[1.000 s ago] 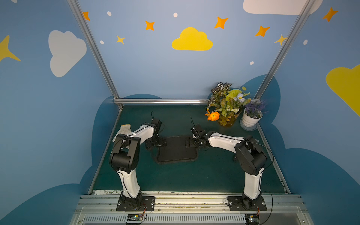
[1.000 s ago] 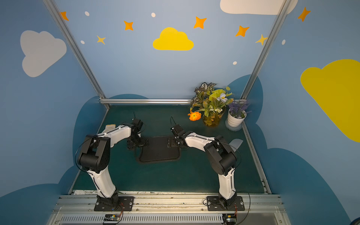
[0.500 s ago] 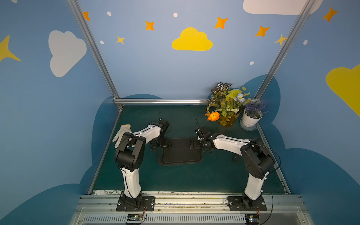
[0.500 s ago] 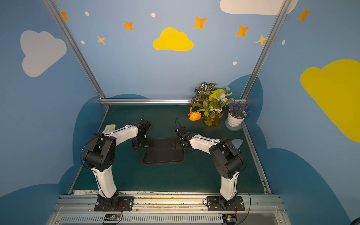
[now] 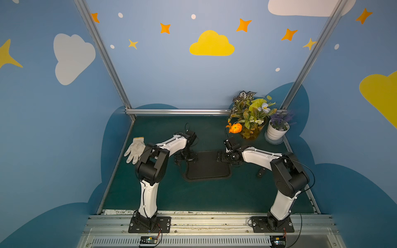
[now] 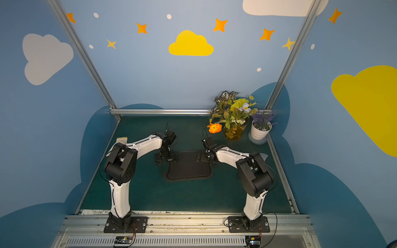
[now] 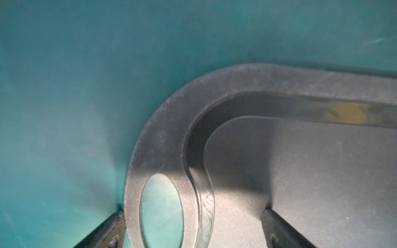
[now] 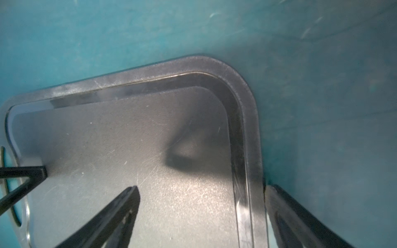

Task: Align the knife with the edge of the cutting board
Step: Move the work surface to the center of the board.

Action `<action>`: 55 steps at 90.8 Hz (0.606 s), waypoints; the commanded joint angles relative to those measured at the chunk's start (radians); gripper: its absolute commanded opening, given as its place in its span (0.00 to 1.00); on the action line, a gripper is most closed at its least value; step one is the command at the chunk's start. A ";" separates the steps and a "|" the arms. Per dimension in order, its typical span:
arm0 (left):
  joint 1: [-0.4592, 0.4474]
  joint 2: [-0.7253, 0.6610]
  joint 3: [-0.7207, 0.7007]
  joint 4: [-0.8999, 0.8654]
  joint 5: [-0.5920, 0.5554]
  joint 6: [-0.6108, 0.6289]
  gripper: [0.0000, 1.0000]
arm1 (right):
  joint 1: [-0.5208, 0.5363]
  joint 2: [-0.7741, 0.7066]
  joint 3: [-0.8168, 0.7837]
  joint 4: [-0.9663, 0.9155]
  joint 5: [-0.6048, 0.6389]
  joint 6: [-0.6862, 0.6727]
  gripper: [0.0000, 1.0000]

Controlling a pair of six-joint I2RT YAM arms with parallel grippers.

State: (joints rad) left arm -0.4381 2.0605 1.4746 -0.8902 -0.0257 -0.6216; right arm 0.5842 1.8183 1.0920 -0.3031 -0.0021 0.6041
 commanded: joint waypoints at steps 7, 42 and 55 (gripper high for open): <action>-0.056 0.104 0.071 0.123 0.205 -0.014 1.00 | -0.022 0.008 -0.028 -0.056 -0.046 -0.007 0.96; -0.058 0.174 0.203 0.078 0.198 -0.007 1.00 | -0.043 0.008 -0.046 -0.060 -0.035 0.003 0.96; -0.057 0.186 0.237 0.059 0.189 0.000 1.00 | -0.055 -0.008 -0.057 -0.062 -0.032 0.005 0.96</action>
State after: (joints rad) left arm -0.4541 2.1872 1.6772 -1.0107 0.0124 -0.6327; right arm 0.5304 1.8091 1.0801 -0.3073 0.0078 0.5949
